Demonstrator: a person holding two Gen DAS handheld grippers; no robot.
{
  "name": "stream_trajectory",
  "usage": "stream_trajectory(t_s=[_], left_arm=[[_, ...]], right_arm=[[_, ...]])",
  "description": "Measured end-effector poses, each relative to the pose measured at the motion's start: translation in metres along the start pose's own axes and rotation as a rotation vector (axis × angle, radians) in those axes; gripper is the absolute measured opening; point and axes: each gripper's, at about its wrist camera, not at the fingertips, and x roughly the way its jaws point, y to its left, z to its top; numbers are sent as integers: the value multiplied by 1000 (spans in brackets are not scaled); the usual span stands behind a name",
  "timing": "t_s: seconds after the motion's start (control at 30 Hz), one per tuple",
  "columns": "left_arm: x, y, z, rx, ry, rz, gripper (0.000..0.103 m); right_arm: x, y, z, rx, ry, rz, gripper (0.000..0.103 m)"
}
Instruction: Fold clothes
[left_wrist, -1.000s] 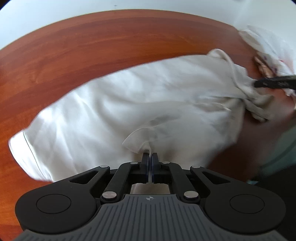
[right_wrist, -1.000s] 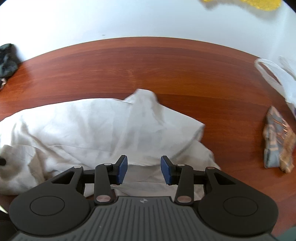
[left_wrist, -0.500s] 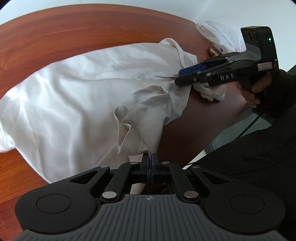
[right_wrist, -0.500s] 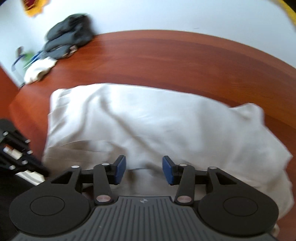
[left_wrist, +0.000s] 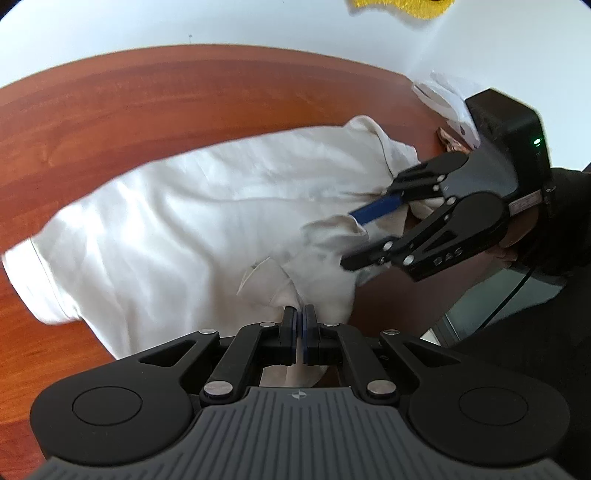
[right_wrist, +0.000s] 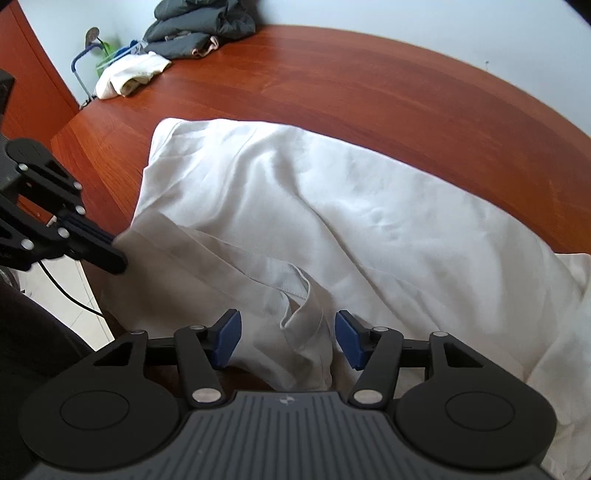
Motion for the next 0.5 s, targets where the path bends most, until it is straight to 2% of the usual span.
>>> stream_trajectory(t_s=[0.03, 0.07, 0.1, 0.23, 0.5], left_arm=[[-1, 1, 1, 1, -4, 3, 3], [-3, 3, 2, 1, -9, 8, 3], [-4, 5, 3, 0, -14, 12, 3], [-10, 10, 5, -3, -31, 21, 3], [-25, 24, 31, 17, -60, 100, 3]], right_arm=[[2, -1, 1, 6, 10, 1, 39], [3, -2, 1, 12, 21, 1, 22], [3, -2, 1, 14, 27, 1, 17], [0, -2, 4, 25, 33, -20, 8], [-27, -5, 33, 82, -54, -119, 5]])
